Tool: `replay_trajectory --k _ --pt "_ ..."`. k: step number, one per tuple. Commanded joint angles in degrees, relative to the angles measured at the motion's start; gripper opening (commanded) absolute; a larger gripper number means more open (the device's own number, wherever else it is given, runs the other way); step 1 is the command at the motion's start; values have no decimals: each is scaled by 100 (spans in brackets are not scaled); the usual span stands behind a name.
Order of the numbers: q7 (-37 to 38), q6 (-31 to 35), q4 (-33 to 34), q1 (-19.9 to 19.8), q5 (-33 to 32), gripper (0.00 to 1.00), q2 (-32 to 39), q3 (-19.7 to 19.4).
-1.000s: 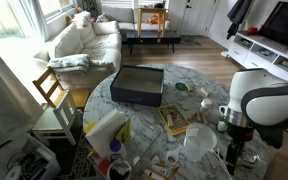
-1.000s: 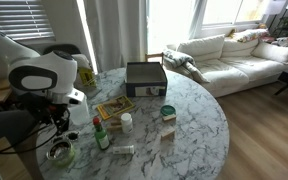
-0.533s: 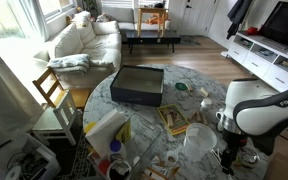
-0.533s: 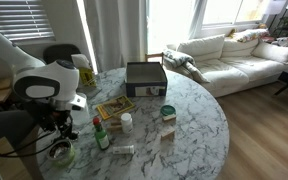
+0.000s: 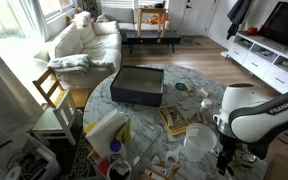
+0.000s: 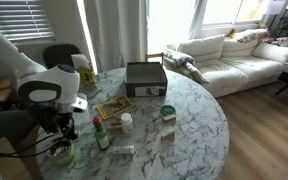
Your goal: Take the plastic cup out of the clear box then remove the green bottle from it and place the pair of sunglasses in it
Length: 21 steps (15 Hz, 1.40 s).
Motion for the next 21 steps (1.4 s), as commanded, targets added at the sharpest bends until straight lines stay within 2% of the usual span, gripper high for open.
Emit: replay_trajectory --k 1,3,11,17,19,21 --pt "39 245 4 -61 81 97 235 101" --pt "-3 236 2 -68 136 100 218 126" --pt "14 106 -2 -86 -18 100 76 120" --pt "-27 -327 62 -93 -47 100 -189 116" --pt "33 -476 103 -86 -172 100 -228 96" --pt "103 -355 112 -88 -333 100 -166 67"
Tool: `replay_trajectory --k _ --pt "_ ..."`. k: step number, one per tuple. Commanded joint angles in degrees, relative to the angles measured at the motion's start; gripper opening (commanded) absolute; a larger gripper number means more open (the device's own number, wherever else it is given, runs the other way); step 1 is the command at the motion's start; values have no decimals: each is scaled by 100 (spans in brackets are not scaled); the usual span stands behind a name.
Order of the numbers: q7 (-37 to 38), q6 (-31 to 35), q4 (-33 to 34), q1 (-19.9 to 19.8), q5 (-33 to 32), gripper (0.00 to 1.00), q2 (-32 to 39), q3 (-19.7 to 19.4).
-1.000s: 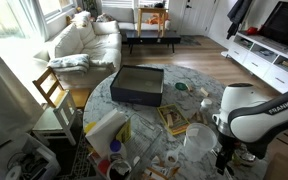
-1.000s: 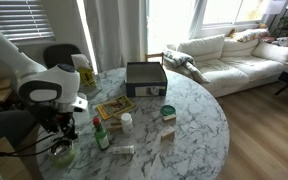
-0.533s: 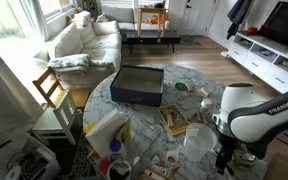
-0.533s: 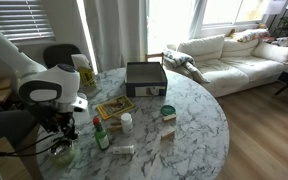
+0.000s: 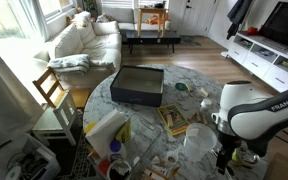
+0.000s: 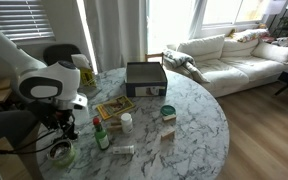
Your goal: Take the plastic cup out of the clear box then remove the green bottle from it and place the pair of sunglasses in it
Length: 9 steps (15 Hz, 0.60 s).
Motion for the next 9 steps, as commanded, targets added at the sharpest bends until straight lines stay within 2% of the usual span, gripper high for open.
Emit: replay_trajectory --k 1,9 --pt "116 48 -6 -62 -346 100 -11 -6" --pt "181 385 30 -103 -719 100 273 -16"
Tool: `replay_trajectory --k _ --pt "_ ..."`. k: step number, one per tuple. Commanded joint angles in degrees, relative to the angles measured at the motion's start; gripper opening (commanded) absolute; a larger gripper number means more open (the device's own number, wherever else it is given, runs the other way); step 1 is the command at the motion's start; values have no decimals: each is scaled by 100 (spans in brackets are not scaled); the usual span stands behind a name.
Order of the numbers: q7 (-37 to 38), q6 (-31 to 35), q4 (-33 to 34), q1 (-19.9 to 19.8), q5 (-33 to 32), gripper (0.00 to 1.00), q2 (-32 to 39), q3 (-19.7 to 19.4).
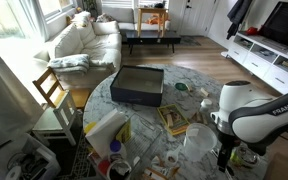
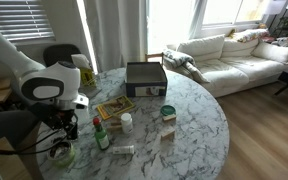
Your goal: Take the plastic cup out of the clear box then remove the green bottle from it and place the pair of sunglasses in it
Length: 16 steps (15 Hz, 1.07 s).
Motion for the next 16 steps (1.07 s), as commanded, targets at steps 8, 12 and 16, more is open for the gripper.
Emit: replay_trajectory --k 8,12,16 --pt "163 431 66 -93 -207 75 494 31" --pt "143 428 111 -125 -192 39 525 38" --pt "96 372 134 -180 -170 22 443 27"
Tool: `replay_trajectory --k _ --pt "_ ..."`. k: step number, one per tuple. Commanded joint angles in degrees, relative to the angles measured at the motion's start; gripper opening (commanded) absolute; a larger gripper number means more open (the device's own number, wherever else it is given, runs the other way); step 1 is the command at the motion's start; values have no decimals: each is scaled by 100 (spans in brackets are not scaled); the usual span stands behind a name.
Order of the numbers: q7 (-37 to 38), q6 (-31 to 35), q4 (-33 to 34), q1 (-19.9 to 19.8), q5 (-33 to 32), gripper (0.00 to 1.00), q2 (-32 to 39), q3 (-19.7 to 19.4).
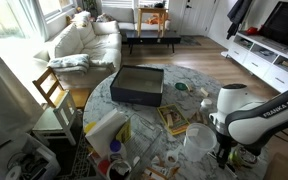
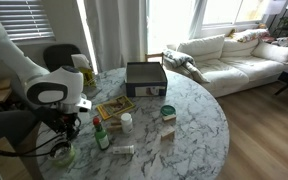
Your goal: Take the plastic cup out of the clear box then remove the green bottle from it and place the pair of sunglasses in it
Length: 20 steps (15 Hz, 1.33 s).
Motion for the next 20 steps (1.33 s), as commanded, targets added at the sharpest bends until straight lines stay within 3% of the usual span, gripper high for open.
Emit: replay_trajectory --k 1,9,14,20 --pt "-50 31 23 -104 36 23 0 36" --pt "-197 -266 -63 -358 113 12 -671 -147" --pt "-600 -235 -160 -467 600 12 -1375 -397" --pt "-1129 -354 -372 -422 450 12 -2474 -830"
